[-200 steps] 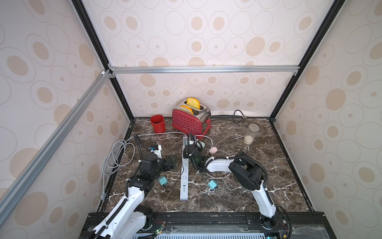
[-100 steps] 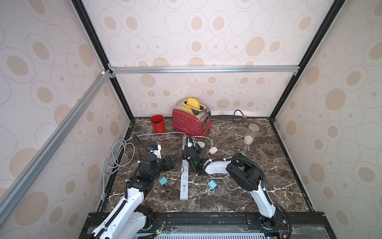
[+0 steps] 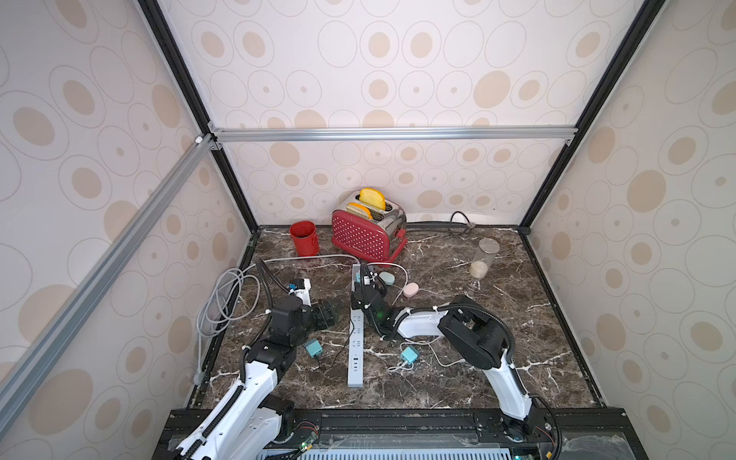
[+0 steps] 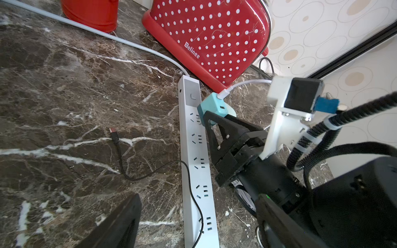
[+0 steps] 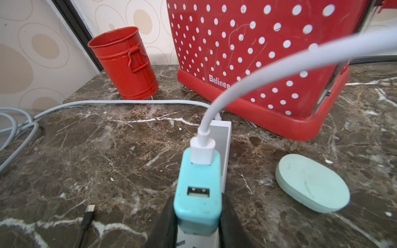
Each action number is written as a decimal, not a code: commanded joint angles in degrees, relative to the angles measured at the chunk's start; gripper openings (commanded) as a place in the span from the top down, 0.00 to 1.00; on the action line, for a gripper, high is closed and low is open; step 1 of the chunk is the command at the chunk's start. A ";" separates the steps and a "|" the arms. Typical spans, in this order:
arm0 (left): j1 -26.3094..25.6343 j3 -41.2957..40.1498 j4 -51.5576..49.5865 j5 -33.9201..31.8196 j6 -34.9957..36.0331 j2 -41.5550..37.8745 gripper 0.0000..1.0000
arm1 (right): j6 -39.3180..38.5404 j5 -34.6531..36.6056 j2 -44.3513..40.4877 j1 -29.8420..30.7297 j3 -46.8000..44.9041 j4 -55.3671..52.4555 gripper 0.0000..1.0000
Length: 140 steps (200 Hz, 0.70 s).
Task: Charge the bluetooth headset
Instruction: Insert the plug into the socket.
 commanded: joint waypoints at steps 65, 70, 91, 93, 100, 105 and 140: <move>-0.45 0.05 1.14 -0.41 -0.75 -1.14 0.15 | 0.80 -2.32 -0.31 -2.40 2.33 -2.63 0.86; -0.49 -0.01 1.19 -0.42 -0.74 -1.13 0.15 | 0.84 -2.66 -0.16 -2.50 2.67 -3.07 0.86; -0.67 -0.09 1.39 -0.41 -0.84 -1.08 0.15 | 0.79 -3.59 0.63 -2.60 3.60 -4.08 0.86; -0.64 -0.09 1.40 -0.41 -0.84 -1.08 0.15 | 0.83 -3.66 0.76 -2.61 3.81 -4.23 0.86; -0.75 -0.10 1.41 -0.33 -0.90 -1.08 0.15 | 0.87 -4.07 0.90 -2.66 3.98 -4.45 0.86; -0.72 -0.14 1.41 -0.28 -0.86 -1.12 0.15 | 0.85 -4.35 1.07 -2.67 4.08 -4.45 0.86; -1.01 -0.12 1.41 -0.38 -0.84 -1.08 0.15 | 1.19 -4.76 1.49 -2.82 4.84 -6.18 0.86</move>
